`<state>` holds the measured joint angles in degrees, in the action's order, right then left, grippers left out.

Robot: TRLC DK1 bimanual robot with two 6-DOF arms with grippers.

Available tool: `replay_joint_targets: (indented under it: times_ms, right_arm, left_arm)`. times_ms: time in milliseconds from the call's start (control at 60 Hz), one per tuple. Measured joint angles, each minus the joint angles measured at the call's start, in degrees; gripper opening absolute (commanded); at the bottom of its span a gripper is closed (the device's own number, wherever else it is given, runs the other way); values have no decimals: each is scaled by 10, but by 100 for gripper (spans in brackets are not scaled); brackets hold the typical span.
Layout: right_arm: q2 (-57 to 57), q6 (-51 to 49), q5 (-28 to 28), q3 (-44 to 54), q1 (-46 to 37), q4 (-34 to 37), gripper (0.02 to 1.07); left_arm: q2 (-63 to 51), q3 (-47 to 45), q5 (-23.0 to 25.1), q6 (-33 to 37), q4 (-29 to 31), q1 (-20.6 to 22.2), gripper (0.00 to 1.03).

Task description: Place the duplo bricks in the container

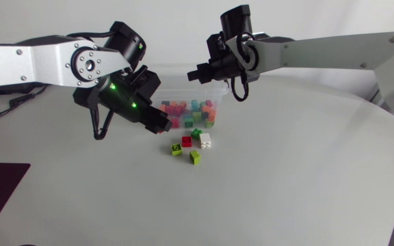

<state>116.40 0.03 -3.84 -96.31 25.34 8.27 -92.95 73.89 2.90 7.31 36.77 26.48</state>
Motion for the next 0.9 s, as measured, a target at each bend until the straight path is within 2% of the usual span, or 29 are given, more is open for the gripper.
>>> replay_joint_targets:
  times_ms: [17,50,83,117,250,433,683,900]
  right_arm:
    - [2,0,5,0,0,0,75]
    - [6,0,10,-2,-1,0,91]
    - [9,0,13,-3,-1,1,99]
    - [11,0,16,-5,-1,1,102]
    - [9,0,22,-5,-1,1,102]
    - [-38,0,22,24,-1,1,102]
    - [-163,0,21,138,-1,-13,102]
    - [-218,0,15,245,-1,-26,102]
  left_arm:
    - [1,0,0,0,-1,-1,20]
    - [4,1,0,0,-4,-2,20]
    - [6,2,0,0,-7,-5,20]
    - [8,5,0,0,-8,-8,20]
    - [11,24,1,-1,-20,-23,20]
    - [11,45,2,-3,-67,-43,20]
    - [-2,101,16,-18,-110,-57,20]
    - [-58,164,18,-35,-128,-57,20]
